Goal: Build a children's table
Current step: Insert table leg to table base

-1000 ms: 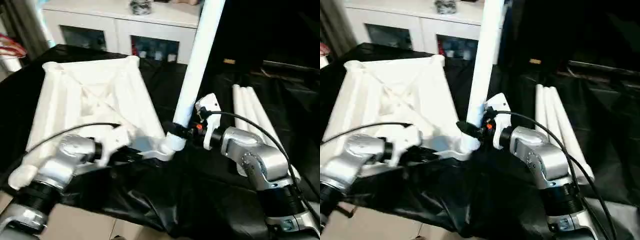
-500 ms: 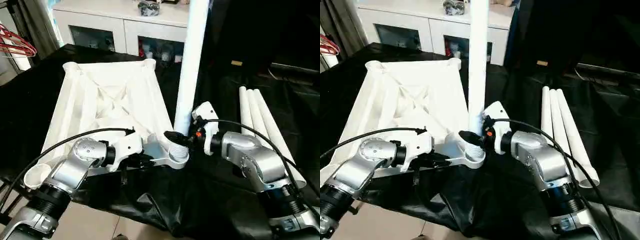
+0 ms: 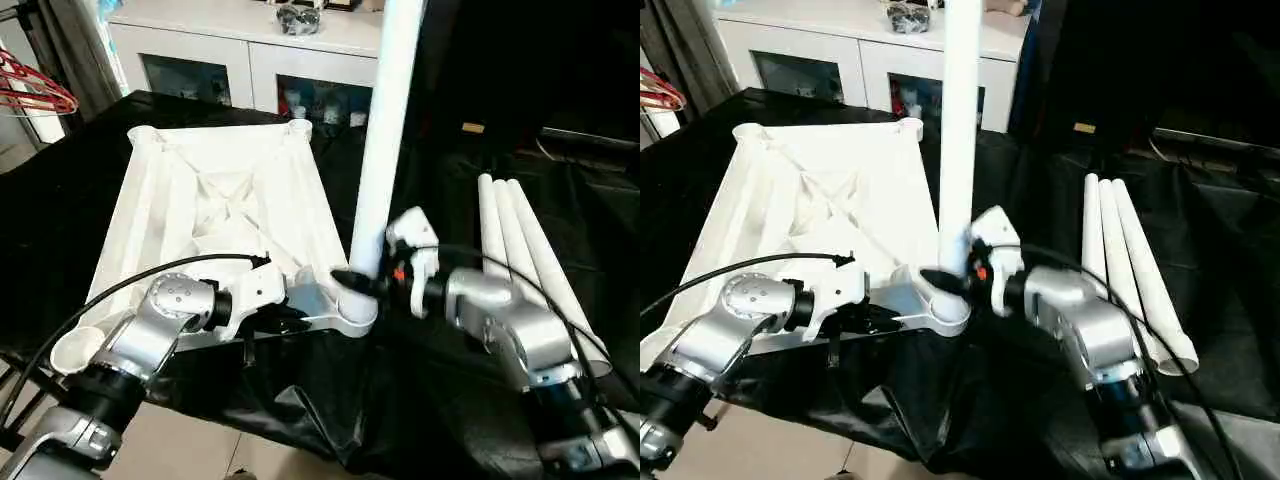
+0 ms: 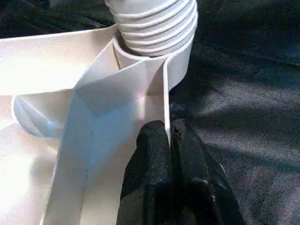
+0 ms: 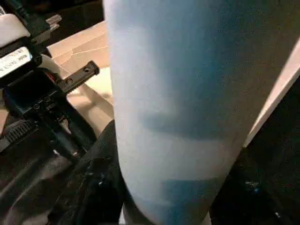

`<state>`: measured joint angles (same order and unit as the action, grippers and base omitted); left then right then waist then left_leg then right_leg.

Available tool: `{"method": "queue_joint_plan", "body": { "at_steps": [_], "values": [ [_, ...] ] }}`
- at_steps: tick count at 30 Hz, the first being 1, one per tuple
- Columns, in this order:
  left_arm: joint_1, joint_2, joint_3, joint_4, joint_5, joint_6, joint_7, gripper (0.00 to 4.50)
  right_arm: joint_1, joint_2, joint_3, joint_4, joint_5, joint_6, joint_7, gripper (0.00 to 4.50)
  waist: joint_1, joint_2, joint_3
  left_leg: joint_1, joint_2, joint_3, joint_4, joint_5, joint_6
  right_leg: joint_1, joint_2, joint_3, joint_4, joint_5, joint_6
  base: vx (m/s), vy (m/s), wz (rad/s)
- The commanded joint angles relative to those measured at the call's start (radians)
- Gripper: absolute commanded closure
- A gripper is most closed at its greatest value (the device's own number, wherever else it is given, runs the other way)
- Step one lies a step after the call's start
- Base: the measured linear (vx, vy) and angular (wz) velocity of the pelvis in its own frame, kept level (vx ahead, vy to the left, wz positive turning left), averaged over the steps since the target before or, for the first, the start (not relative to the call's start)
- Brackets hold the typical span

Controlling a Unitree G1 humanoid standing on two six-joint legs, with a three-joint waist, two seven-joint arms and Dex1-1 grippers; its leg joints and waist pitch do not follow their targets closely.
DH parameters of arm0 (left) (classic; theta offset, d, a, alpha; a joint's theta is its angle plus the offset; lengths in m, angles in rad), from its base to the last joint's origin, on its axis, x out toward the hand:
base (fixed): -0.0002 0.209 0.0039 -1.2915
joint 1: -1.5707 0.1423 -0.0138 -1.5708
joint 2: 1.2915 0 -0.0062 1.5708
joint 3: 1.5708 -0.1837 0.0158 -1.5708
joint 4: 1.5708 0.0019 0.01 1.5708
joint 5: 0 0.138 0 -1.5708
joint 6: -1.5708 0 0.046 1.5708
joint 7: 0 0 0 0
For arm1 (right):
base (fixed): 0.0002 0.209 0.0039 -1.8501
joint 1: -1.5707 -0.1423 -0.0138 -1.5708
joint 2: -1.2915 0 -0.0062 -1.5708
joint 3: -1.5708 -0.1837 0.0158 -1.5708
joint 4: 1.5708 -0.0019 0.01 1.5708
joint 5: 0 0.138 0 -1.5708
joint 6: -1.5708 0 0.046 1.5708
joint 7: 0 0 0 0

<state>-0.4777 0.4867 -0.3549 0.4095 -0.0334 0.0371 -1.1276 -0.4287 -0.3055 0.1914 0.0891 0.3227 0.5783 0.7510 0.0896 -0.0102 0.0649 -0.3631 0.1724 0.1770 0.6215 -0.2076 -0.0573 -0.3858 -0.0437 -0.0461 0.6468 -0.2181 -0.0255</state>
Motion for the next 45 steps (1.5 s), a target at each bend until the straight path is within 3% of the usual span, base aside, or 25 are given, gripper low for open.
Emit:
{"method": "queue_joint_plan", "body": {
  "at_steps": [1,10,19,20,24,32,41,45],
  "values": [
    [-0.024,-0.008,0.031,0.019,-0.004,-0.026,0.019,4.5,0.002,-0.016,-0.012,-0.008,0.005,0.011,0.004,2.6,-0.005,0.008,-0.065,0.016,0.062,-0.025,-0.083,-0.163,-0.027,0.039,-0.105,0.062,-0.091,-0.185,-0.19,0.0,0.0,0.0],
    [-0.05,-0.019,0.041,0.055,-0.016,-0.046,0.003,4.5,-0.045,0.059,-0.04,0.133,0.001,-0.054,-0.026,2.6,-0.009,0.012,-0.064,0.014,0.061,-0.027,-0.083,-0.187,-0.037,0.035,-0.111,0.062,-0.098,-0.249,-0.19,0.0,0.0,0.0],
    [-0.091,-0.033,0.052,0.116,-0.01,-0.089,0.013,4.5,-0.066,0.091,-0.066,0.233,-0.005,-0.101,-0.033,2.61,-0.009,0.016,-0.067,0.013,0.063,-0.026,-0.084,-0.168,-0.033,0.038,-0.109,0.062,-0.09,-0.174,-0.205,0.0,0.0,0.0],
    [-0.095,-0.035,0.053,0.123,-0.008,-0.094,0.018,4.5,-0.064,0.093,-0.071,0.243,-0.005,-0.106,-0.032,2.61,-0.007,0.02,-0.067,0.015,0.063,-0.027,-0.084,-0.168,-0.034,0.038,-0.11,0.061,-0.09,-0.173,-0.207,0.0,0.0,0.0],
    [-0.098,-0.04,0.055,0.135,-0.005,-0.101,0.025,4.5,-0.043,0.093,-0.083,0.259,-0.002,-0.13,-0.035,2.61,-0.007,0.019,-0.066,0.014,0.064,-0.027,-0.085,-0.176,-0.033,0.039,-0.111,0.061,-0.091,-0.179,-0.208,0.0,0.0,0.0],
    [-0.083,-0.045,0.059,0.152,0.01,-0.126,0.039,4.5,0.032,0.11,-0.171,0.296,0.033,-0.189,-0.061,2.61,-0.004,0.021,-0.064,0.016,0.066,-0.027,-0.086,-0.202,-0.027,0.034,-0.113,0.063,-0.098,-0.217,-0.202,0.0,0.0,0.0],
    [-0.09,-0.048,0.067,0.176,0.028,-0.148,0.067,4.5,0.098,0.118,-0.188,0.23,0.028,-0.246,-0.089,2.61,-0.003,0.02,-0.062,0.014,0.066,-0.028,-0.091,-0.208,-0.02,0.033,-0.113,0.063,-0.103,-0.262,-0.185,0.0,0.0,0.0],
    [-0.095,-0.051,0.069,0.186,0.03,-0.153,0.071,4.5,0.115,0.116,-0.166,0.206,0.01,-0.259,-0.097,2.61,-0.003,0.019,-0.061,0.015,0.066,-0.028,-0.091,-0.222,-0.02,0.03,-0.115,0.064,-0.108,-0.306,-0.171,0.0,0.0,0.0]
  ]
}}
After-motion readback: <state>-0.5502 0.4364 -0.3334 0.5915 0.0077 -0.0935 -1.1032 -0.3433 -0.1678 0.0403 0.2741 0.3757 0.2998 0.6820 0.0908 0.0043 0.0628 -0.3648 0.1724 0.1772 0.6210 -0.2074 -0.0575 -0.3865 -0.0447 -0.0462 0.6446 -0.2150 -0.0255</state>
